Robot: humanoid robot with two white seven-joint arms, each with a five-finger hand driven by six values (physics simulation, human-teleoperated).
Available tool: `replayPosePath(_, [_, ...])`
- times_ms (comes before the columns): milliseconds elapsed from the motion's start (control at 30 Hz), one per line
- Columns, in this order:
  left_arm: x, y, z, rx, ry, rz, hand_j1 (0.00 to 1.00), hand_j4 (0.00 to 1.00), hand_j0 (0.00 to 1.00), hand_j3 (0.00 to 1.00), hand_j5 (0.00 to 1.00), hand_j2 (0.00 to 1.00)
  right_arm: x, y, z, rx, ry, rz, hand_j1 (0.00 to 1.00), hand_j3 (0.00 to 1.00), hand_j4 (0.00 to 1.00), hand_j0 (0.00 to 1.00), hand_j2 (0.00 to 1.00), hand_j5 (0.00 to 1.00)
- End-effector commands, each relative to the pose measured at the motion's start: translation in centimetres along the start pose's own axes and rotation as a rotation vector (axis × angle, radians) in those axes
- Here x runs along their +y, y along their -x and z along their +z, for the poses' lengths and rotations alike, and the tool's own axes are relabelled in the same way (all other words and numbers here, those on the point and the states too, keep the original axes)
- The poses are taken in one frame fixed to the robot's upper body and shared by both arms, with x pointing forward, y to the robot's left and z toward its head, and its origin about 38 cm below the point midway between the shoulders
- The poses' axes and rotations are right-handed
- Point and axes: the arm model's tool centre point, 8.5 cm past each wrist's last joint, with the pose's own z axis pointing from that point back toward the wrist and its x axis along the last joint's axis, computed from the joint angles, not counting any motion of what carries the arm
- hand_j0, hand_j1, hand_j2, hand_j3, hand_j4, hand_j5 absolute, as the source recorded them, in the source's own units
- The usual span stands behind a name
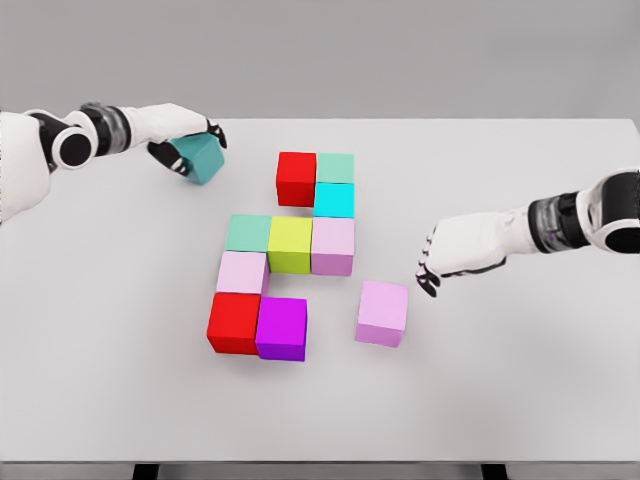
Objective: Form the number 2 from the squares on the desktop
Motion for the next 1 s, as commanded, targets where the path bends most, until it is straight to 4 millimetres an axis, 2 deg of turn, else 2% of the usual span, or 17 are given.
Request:
replayPosePath(0, [0.3,-0.5,-0.4,-0.011,-0.006,0.002,0.73,0.73,0.73,0.73,0.73,0.73,0.1,0.4,-0.1,0.01,-0.003,-0.008,0.46,0.46,0.46,0.46,0.46,0.46])
replayPosePath(100, [0.3,-0.7,-0.5,-0.014,-0.006,0.001,0.73,0.73,0.73,0.73,0.73,0.73,0.8,1.3,0.0,0.034,-0.017,-0.028,0.46,0.46,0.46,0.46,0.46,0.46])
replayPosePath(200, [0.5,-1.7,-1.4,-0.009,-0.006,0.002,0.74,0.74,0.74,0.74,0.74,0.74,0.3,1.0,-0.6,0.02,-0.008,-0.02,0.46,0.46,0.46,0.46,0.46,0.46])
replayPosePath(467, [0.6,-1.8,-1.6,-0.006,-0.005,-0.003,0.74,0.74,0.74,0.74,0.74,0.74,0.1,0.3,-1.7,-0.008,-0.003,-0.013,0.46,0.46,0.46,0.46,0.46,0.46])
replayPosePath(500, [0.8,-2.4,-1.9,-0.015,-0.007,-0.006,0.74,0.74,0.74,0.74,0.74,0.74,0.2,0.0,-2.1,-0.02,-0.005,-0.012,0.46,0.46,0.46,0.46,0.46,0.46])
replayPosePath(667, [0.9,-2.7,-2.1,-0.023,-0.007,-0.007,0.74,0.74,0.74,0.74,0.74,0.74,-0.7,-1.2,-2.4,-0.051,0.008,0.021,0.46,0.46,0.46,0.46,0.46,0.46])
replayPosePath(800, [0.7,-3.9,-2.9,-0.047,-0.003,-0.009,0.74,0.74,0.74,0.74,0.74,0.74,-0.6,-1.3,-2.5,-0.056,0.008,0.018,0.46,0.46,0.46,0.46,0.46,0.46])
replayPosePath(967, [0.5,-4.2,-3.0,-0.062,0.001,-0.014,0.75,0.75,0.75,0.75,0.75,0.75,-0.9,-1.9,-2.7,-0.07,0.014,0.03,0.46,0.46,0.46,0.46,0.46,0.46])
